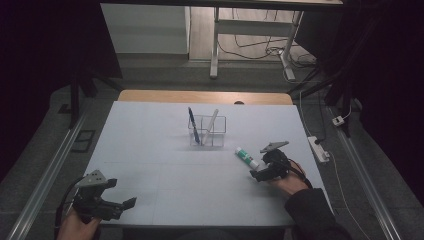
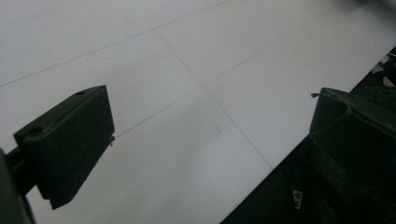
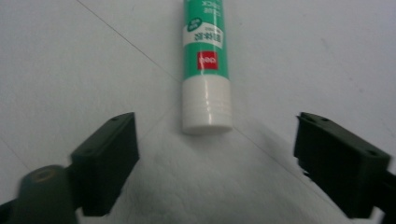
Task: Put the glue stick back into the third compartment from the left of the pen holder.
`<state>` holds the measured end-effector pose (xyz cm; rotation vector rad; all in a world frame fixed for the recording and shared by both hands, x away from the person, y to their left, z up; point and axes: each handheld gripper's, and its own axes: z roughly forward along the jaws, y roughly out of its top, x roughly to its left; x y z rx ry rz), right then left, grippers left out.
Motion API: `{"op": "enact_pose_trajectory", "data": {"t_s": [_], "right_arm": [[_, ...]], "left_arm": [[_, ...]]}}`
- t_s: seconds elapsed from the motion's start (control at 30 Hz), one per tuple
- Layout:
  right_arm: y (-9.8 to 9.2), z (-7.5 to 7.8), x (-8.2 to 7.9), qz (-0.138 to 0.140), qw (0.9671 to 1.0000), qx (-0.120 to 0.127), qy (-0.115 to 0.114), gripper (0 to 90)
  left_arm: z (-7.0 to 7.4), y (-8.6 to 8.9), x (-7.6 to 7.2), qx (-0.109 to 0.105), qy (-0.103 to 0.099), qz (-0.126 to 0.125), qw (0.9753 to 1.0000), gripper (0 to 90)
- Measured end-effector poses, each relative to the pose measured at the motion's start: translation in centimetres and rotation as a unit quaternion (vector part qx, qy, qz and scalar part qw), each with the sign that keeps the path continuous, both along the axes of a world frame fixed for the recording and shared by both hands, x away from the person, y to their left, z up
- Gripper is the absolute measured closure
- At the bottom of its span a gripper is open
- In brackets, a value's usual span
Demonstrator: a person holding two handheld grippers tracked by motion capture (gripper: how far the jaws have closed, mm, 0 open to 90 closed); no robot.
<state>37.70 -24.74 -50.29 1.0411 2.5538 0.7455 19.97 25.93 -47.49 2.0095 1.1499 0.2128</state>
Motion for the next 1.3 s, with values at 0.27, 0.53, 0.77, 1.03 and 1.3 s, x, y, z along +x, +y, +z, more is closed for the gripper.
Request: {"op": "enact_pose_trajectory", "data": {"t_s": [0.27,0.53,0.77,1.03,1.3], "right_arm": [[1.2,-0.2,1.0,0.031,0.9990,-0.031,0.009,52.6],[1.3,0.1,1.2,0.040,0.9983,-0.033,0.027,65.5],[1.6,1.2,0.7,0.066,0.9976,-0.017,0.015,65.6],[2.8,2.9,-0.6,0.098,0.9950,0.012,0.012,65.6],[5.5,4.2,-2.3,0.151,0.9876,0.034,0.027,65.5]], "left_arm": [[0.0,0.0,-0.1,-0.002,-0.001,-0.001,1.0000,0.5],[0.0,0.0,-0.1,-0.002,0.000,-0.002,1.0000,0.5],[0.0,0.4,0.0,-0.024,0.002,-0.010,0.9997,1.1],[0.3,0.0,0.3,-0.049,-0.022,-0.030,0.9981,0.3],[0.9,-1.7,1.5,-0.047,-0.040,-0.060,0.9963,0.0]]}}
